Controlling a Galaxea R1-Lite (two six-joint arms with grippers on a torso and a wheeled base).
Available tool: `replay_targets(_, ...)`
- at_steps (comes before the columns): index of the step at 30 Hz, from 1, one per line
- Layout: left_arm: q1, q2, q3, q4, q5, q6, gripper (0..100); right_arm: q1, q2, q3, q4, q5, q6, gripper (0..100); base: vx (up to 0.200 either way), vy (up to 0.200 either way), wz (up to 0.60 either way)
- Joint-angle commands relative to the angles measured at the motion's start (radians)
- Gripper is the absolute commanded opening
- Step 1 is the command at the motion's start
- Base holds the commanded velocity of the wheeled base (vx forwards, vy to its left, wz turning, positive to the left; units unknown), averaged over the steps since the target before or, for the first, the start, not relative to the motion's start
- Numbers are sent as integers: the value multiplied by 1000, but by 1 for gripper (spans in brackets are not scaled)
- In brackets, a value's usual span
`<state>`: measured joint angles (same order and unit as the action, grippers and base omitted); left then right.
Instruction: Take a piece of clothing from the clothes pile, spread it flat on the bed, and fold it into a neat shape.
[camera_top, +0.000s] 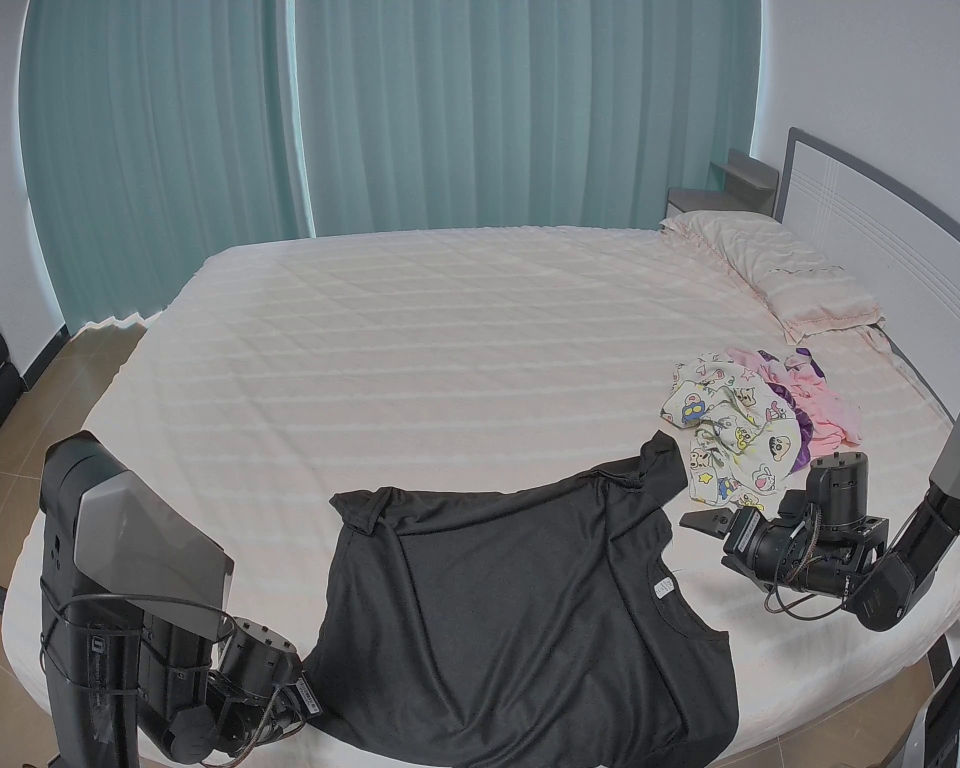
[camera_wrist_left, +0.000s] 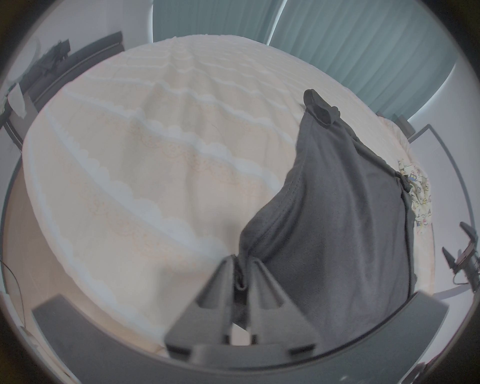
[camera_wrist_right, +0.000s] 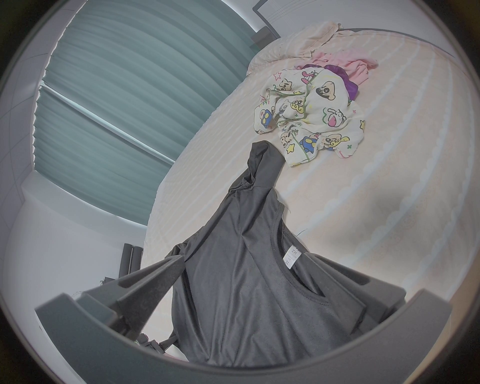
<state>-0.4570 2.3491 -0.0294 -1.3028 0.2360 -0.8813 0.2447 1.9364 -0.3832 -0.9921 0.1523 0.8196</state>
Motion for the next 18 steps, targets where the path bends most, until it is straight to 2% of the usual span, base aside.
replay_targets(1, 4, 6, 28, 16, 59, 22, 0, 4, 1, -11, -2, 1, 4, 100, 0, 0, 0)
replay_targets(4, 4, -2, 28, 62, 135, 38, 0, 5, -7, -20, 1, 1, 3, 100, 0, 0, 0)
replay_targets(6, 0, -16, 29, 91, 138, 47, 0, 5, -7, -20, 1, 1, 1, 100, 0, 0, 0)
replay_targets(9, -37, -111, 29, 269, 138, 45, 0, 8, 0, -14, 3, 1, 0, 100, 0, 0, 0)
replay_targets(10, -37, -111, 29, 269, 138, 45, 0, 8, 0, -14, 3, 1, 0, 100, 0, 0, 0)
replay_targets(11, -66, -175, 28, 353, 138, 42, 0, 8, -2, -8, 1, 1, 0, 100, 0, 0, 0)
replay_targets(12, -83, -208, 28, 382, 138, 42, 0, 8, -4, -6, 1, 1, 0, 100, 0, 0, 0)
replay_targets(18, -111, -218, 29, 436, 137, 27, 0, 8, 1, 7, 0, 3, 1, 100, 0, 0, 0)
